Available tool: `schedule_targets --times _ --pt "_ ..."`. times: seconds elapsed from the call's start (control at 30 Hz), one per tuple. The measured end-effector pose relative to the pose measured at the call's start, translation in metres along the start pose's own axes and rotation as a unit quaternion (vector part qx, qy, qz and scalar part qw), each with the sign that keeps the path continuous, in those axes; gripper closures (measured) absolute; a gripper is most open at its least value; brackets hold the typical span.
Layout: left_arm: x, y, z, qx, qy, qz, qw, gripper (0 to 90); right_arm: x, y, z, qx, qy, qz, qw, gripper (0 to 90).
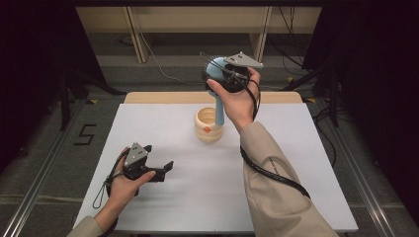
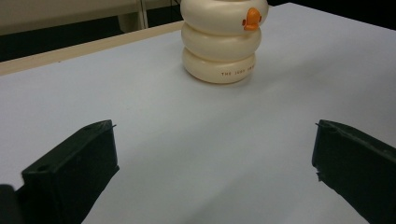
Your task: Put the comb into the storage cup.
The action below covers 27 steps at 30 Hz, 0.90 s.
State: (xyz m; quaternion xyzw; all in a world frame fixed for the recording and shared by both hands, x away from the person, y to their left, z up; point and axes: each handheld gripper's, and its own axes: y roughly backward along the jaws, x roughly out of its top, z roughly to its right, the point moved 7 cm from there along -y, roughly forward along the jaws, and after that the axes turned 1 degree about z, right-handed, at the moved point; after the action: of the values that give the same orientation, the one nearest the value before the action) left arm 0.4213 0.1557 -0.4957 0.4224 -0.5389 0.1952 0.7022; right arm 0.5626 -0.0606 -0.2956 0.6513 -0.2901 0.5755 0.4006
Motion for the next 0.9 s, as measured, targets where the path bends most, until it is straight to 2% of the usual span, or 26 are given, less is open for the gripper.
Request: schedule_targets --times 0.9 --pt "0.0001 -0.0001 -0.0003 -0.001 0.002 0.002 1.0000 0.0 0.0038 -0.0102 0.0010 -0.004 -0.006 0.004 1.0000 21.1"
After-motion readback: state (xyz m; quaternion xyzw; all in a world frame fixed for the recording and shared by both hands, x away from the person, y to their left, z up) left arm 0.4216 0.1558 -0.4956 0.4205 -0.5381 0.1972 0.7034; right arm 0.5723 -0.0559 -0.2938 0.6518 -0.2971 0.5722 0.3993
